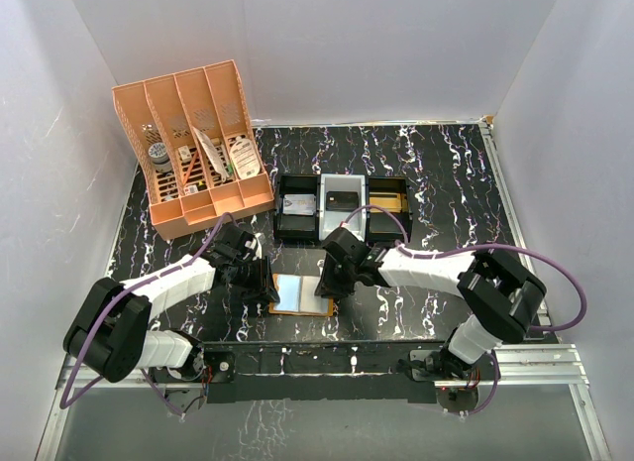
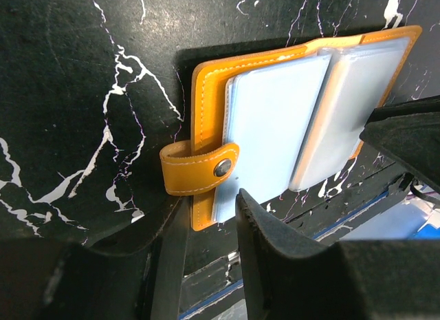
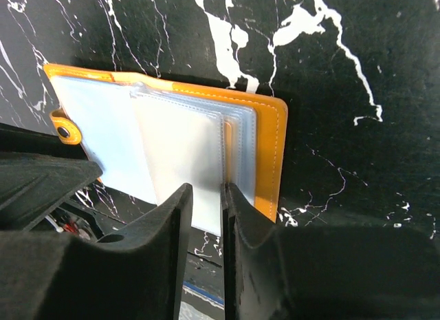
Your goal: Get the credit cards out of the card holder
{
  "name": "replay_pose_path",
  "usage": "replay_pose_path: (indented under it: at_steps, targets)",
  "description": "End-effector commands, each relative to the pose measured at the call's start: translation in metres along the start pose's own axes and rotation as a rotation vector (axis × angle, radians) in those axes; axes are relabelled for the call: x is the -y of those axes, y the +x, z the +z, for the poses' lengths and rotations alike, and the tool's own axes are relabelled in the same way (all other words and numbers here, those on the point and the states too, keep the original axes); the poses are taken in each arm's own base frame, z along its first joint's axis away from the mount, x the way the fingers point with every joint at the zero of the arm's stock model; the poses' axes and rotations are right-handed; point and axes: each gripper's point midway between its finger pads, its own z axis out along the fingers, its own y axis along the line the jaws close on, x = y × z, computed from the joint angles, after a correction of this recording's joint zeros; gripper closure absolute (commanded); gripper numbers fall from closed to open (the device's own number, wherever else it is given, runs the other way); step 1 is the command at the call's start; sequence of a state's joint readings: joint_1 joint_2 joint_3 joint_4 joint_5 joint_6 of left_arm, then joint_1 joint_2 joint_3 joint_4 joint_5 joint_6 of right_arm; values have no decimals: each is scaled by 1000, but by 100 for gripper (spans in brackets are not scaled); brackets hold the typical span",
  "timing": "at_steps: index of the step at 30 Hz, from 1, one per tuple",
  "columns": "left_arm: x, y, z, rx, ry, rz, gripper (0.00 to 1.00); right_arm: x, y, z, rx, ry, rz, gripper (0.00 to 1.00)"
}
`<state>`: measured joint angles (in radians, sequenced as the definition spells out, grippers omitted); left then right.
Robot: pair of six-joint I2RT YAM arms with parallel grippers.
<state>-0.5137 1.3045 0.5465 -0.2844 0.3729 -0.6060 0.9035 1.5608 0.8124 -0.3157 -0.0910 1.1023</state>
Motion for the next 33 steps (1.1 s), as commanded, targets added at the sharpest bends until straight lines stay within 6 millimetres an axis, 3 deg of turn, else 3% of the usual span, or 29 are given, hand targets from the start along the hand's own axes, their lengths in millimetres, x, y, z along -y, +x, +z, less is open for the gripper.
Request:
replay_pose_path:
  at_steps: [1,13,21,33]
  targets:
    - [5,2,1,-24,16,5,69,-39,-17,-9,63,-91,-40,81]
    - [4,2,0,-23,11,5,70,-48,-16,-17,84,-121,-32,88]
    - [3,4,-1,-18,17,-2,70,-65,-16,-33,101,-224,-28,85]
    - [3,6,-3,-10,19,-4,70,-83,-5,-30,39,-340,-36,80]
